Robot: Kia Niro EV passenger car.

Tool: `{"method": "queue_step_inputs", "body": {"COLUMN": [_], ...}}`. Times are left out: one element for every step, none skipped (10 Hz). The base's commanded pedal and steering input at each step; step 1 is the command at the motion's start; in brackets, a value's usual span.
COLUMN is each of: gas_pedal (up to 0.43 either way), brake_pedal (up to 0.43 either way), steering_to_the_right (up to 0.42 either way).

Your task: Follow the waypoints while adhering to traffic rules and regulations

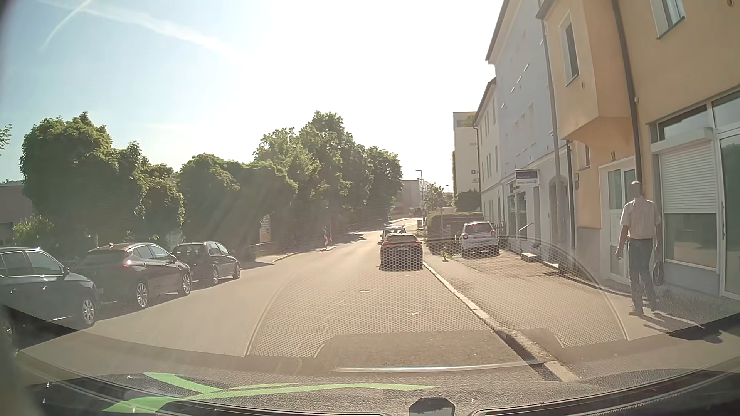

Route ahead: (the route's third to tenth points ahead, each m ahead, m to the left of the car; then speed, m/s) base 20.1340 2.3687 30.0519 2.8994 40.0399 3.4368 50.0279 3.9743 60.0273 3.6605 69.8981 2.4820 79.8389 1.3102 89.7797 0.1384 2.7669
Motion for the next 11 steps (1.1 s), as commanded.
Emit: {"method": "queue_step_inputs", "body": {"gas_pedal": [0.000, 0.000, 0.000, 0.000, 0.000, 0.000, 0.000, 0.000, 0.000, 0.000, 0.000], "brake_pedal": [0.000, 0.000, 0.000, 0.000, 0.000, 0.000, 0.006, 0.091, 0.140, 0.177, 0.201], "steering_to_the_right": [-0.004, -0.004, -0.004, -0.004, -0.003, -0.003, -0.003, -0.003, -0.003, -0.003, -0.003]}}
